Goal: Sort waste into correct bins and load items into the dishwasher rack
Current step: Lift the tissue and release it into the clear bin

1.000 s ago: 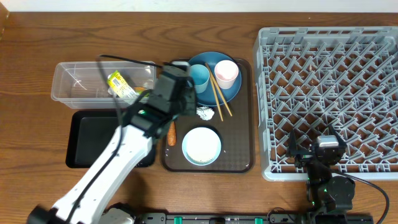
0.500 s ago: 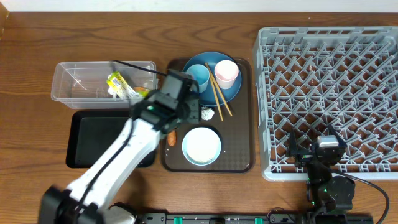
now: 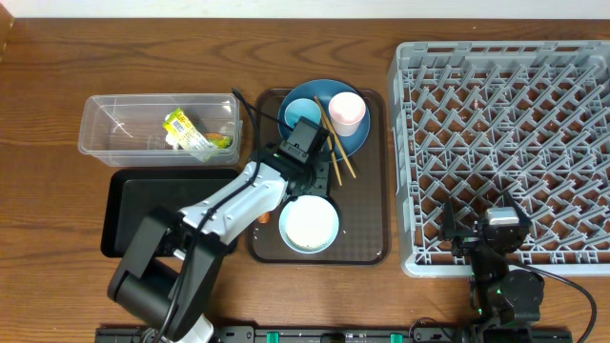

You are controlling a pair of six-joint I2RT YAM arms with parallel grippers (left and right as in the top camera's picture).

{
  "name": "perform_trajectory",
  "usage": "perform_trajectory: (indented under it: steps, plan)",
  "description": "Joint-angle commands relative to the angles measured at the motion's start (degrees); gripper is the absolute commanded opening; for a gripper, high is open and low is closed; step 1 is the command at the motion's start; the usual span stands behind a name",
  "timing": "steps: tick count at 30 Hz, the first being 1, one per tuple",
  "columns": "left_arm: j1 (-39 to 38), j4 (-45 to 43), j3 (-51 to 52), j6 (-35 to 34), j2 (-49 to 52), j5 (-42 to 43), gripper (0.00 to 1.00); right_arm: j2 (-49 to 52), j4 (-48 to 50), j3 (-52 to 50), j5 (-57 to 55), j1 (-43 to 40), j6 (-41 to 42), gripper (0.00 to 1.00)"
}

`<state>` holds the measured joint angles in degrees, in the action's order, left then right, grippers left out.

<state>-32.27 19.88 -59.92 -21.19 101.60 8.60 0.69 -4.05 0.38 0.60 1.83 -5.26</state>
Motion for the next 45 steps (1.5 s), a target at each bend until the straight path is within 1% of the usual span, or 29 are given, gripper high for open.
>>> perform_trajectory:
  steps: [1, 4, 7, 8, 14, 18, 21, 27, 31, 35, 42, 45]
  plan:
    - [0.15, -0.83, 0.46, -0.50, 1.55, -0.70, 0.56, -0.31, -0.24, -0.07, -0.15, -0.37, -0.59, 0.99]
    - [0.15, -1.18, 0.46, -0.50, 1.95, -0.79, 0.56, -0.31, -0.24, -0.07, -0.15, -0.37, -0.59, 0.99]
    - [0.15, -1.05, 0.46, -0.50, 1.95, -3.10, 0.55, -0.31, -0.24, -0.07, -0.15, -0.37, -0.59, 0.99]
    - [0.15, -0.94, 0.46, -0.50, 1.97, -4.07, 0.53, -0.31, -0.24, -0.07, -0.15, -0.37, -0.59, 0.99]
    - [0.15, -0.96, 0.48, -0.50, 2.14, -5.44, 0.27, -0.31, -0.24, -0.07, -0.15, -0.37, -0.59, 0.99]
    - [0.15, -0.94, 0.48, -0.50, 2.14, -5.46, 0.19, -0.31, -0.24, -0.07, -0.15, -0.37, -0.59, 0.99]
    - [0.15, -0.66, 0.48, -0.50, 2.14, -5.44, 0.06, -0.31, -0.24, -0.07, -0.15, -0.37, -0.61, 0.99]
    - [0.15, 0.90, 0.35, -0.52, -0.31, -4.55, 0.06, -0.20, -0.24, -0.07, -0.15, -0.37, -0.59, 0.99]
    - [0.15, 1.46, 0.33, -0.52, -6.36, -4.57, 0.06, -0.13, -0.24, -0.07, -0.15, -0.37, -0.59, 0.99]
    - [0.24, 1.55, 0.33, -0.48, -15.02, -4.85, 0.07, -0.13, -0.24, -0.07, -0.15, -0.37, -0.59, 0.99]
    - [3.30, 1.88, 0.33, -0.26, -27.41, -10.54, 0.06, -0.13, -0.24, -0.07, -0.15, -0.37, -0.59, 0.99]
    - [5.90, 1.86, 0.33, -0.24, -30.75, -15.87, 0.06, -0.13, -0.24, -0.07, -0.13, -0.37, -0.59, 0.99]
